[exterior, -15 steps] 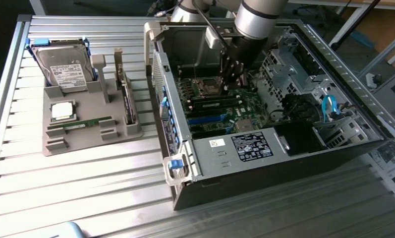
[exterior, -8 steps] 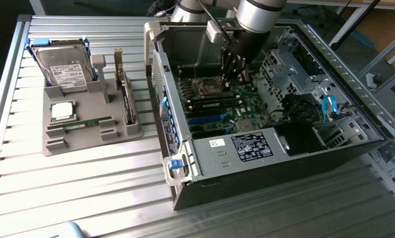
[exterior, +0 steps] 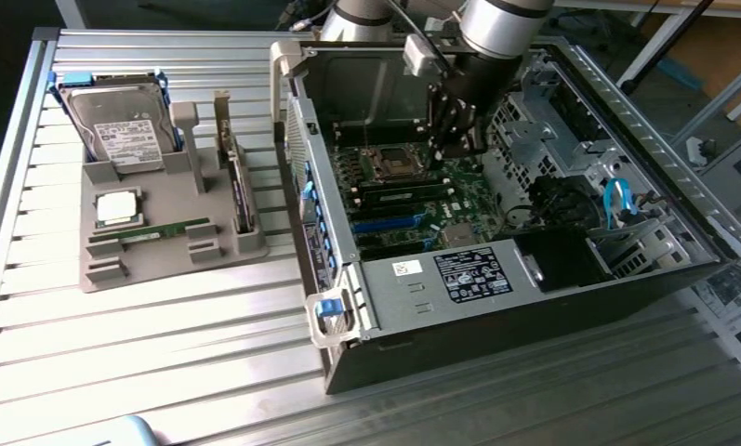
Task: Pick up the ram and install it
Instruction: 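Insert the ram into the slot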
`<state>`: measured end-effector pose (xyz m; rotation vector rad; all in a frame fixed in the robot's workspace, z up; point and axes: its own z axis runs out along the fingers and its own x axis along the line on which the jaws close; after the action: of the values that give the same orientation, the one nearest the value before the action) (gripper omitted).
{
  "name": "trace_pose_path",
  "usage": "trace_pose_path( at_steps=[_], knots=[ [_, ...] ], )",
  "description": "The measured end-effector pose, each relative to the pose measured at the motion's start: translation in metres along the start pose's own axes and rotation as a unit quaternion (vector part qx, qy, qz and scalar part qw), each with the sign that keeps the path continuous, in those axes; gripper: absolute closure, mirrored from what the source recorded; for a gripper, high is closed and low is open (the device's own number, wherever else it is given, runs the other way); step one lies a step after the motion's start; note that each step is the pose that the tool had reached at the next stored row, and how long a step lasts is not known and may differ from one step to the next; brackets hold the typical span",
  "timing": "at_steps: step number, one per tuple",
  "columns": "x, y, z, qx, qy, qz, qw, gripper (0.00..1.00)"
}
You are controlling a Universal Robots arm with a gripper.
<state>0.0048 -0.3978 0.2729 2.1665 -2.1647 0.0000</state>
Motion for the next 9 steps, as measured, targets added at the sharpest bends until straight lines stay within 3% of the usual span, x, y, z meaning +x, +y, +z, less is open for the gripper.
trace_pose_path(
  at_steps=[9],
  knots=[
    [0.0, -0.0337, -0.0019, -0.0103, 0.002, 0.0, 0.9999, 0.89]
  ],
)
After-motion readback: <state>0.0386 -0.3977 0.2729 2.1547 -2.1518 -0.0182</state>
